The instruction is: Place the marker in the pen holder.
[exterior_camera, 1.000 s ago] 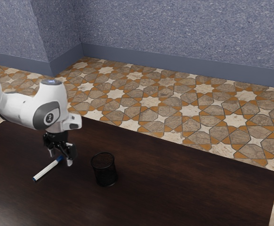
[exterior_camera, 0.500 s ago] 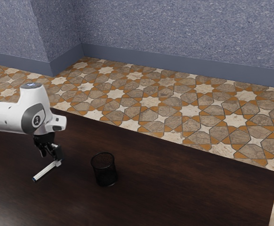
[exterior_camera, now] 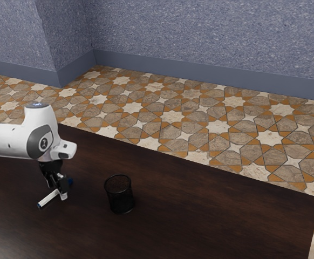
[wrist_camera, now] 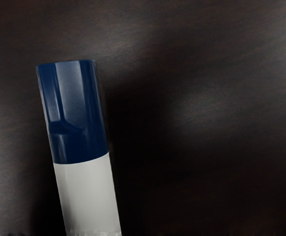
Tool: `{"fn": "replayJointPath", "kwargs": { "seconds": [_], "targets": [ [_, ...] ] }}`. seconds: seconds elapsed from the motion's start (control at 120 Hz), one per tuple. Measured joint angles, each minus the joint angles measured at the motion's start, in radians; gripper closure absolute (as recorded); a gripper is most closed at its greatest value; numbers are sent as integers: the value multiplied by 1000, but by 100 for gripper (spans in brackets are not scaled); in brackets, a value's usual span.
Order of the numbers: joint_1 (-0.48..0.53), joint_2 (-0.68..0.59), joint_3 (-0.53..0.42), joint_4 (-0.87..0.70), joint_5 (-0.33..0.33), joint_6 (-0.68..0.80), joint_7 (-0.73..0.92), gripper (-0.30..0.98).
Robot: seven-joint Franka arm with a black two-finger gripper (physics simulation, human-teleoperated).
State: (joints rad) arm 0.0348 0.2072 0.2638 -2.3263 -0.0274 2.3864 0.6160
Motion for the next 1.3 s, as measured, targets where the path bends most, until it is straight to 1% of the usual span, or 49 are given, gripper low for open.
{"fn": "replayJointPath", "kwargs": {
  "seconds": [0.15,0.267,0.417,0.583,0.767,1.033,1.3],
  "targets": [
    [3,-6,0,-6,-1,0,28,3],
    [3,-34,0,-6,-1,-3,46,4],
    [4,-34,0,-18,-1,-4,61,18],
    [10,-33,0,-28,-2,-3,73,26],
    [17,-51,24,-51,-1,-4,84,29],
    [17,-59,28,-59,0,-1,95,35],
    [17,-20,6,0,-28,2,101,38]
  ]
}}
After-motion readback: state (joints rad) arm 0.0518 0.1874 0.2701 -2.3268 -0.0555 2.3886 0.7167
